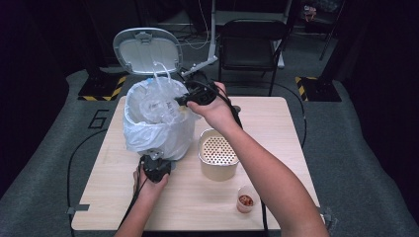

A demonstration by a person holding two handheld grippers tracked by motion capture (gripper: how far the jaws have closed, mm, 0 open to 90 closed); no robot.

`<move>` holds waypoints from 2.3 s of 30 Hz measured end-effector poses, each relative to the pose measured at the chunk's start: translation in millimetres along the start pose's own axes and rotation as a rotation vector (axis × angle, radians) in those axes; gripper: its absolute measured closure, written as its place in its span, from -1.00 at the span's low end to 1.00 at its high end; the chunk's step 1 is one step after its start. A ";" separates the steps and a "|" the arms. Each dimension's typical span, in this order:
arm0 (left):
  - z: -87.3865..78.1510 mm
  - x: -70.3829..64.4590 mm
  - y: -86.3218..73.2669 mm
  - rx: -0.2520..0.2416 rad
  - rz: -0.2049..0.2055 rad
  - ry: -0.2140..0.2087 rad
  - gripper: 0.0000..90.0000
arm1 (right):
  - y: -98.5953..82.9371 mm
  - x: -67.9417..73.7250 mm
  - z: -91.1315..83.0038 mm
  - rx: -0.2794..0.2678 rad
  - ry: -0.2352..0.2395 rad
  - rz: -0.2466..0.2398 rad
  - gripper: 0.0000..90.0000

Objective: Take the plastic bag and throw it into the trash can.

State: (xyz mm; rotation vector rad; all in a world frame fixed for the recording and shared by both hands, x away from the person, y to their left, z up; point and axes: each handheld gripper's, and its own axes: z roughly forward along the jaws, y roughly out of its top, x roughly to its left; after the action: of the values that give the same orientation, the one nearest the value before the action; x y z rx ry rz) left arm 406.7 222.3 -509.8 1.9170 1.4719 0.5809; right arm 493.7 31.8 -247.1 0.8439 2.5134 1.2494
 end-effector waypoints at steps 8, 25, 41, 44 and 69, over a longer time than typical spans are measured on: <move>0.3 -0.3 -0.1 -0.004 -0.005 0.000 0.31 | 9.6 2.9 10.4 -0.001 -0.013 -0.015 0.82; 0.2 -0.2 0.0 -0.003 -0.004 -0.001 0.31 | 17.7 8.7 31.5 -0.011 -0.025 -0.001 0.82; 0.3 0.1 -0.3 -0.006 -0.002 -0.004 0.31 | 23.4 11.2 58.0 -0.018 -0.051 0.012 0.73; 0.3 -0.1 -0.3 -0.006 -0.003 -0.002 0.31 | 23.4 11.1 60.2 -0.039 -0.070 0.058 0.24; 0.4 -0.5 0.2 -0.002 -0.006 0.001 0.31 | 9.3 3.7 41.7 -0.065 -0.113 0.042 -0.10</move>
State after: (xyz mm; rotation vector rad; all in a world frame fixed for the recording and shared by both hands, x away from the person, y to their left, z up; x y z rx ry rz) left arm 407.0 221.7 -509.9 1.9100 1.4769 0.5805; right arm 512.0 66.0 -265.4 0.9293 2.3655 1.2521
